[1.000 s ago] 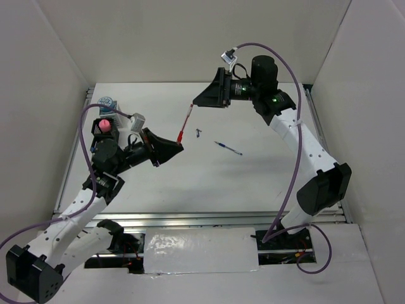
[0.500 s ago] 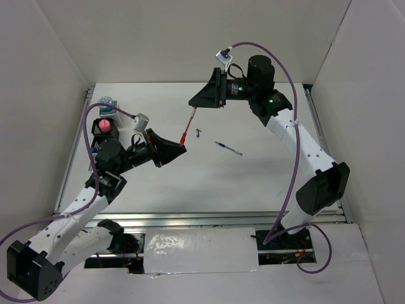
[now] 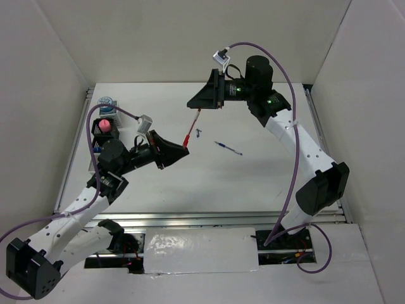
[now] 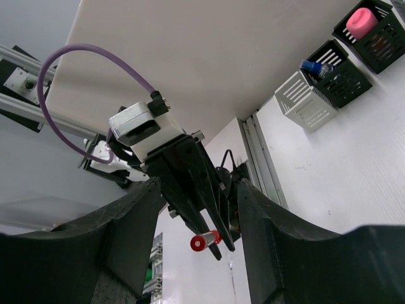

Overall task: Sort the stationery into containers
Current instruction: Close the pen cap on the pen.

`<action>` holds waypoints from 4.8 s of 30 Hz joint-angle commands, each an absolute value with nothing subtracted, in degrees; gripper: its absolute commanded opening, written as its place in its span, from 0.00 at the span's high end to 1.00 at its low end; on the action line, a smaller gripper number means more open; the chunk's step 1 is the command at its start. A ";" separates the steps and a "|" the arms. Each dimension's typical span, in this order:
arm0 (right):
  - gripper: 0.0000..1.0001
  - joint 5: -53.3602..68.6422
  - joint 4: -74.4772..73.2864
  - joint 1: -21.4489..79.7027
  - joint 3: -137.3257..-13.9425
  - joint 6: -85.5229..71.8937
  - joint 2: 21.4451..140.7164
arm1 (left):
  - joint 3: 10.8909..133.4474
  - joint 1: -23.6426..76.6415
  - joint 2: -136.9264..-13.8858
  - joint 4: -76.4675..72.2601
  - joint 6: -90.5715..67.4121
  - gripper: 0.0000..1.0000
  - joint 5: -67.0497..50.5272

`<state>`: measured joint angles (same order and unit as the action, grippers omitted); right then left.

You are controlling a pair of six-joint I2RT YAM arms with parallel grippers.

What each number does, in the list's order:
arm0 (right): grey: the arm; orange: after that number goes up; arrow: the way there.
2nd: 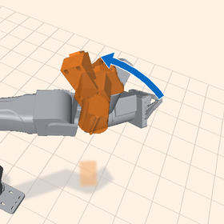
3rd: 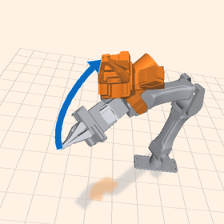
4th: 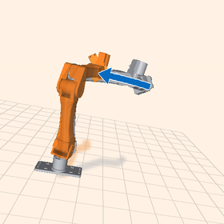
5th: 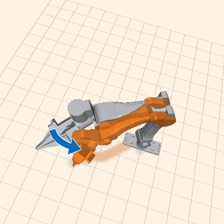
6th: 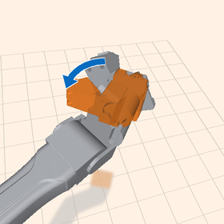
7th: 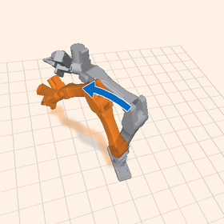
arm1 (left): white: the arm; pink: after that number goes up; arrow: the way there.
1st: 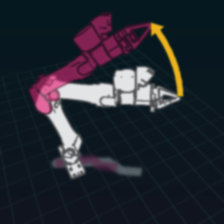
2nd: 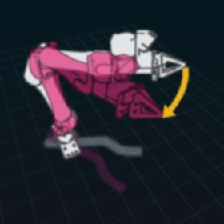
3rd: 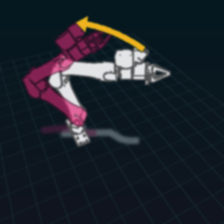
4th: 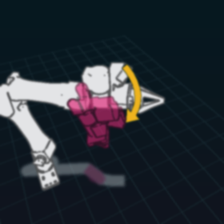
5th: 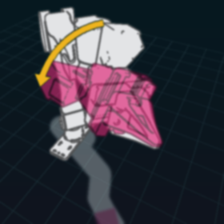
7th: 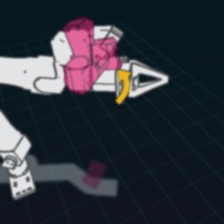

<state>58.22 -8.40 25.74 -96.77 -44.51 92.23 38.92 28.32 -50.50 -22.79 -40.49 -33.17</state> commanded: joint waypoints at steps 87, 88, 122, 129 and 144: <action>1.00 55.19 -14.06 35.25 -86.22 -33.31 90.00 | 47.99 23.73 -54.84 -33.22 -37.27 1.00 -29.27; 1.00 55.20 -14.15 35.42 -86.31 -33.22 90.00 | 48.16 23.73 -55.10 -33.31 -37.09 1.00 -29.44; 1.00 55.28 -15.11 38.76 -82.70 -32.26 89.74 | 51.50 21.44 -55.90 -35.60 -34.19 1.00 -30.23; 1.00 53.88 -17.14 36.83 -87.97 -30.23 90.44 | 50.02 22.50 -54.67 -30.69 -33.31 1.00 -30.94; 0.34 51.68 -17.49 26.12 -99.56 -30.23 92.89 | 45.36 24.96 -53.70 -25.05 -33.49 1.00 -33.13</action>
<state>51.35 -16.16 30.13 -93.60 -30.41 92.20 44.27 23.94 -54.54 -20.21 -34.46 -33.06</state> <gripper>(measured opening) 0.652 0.250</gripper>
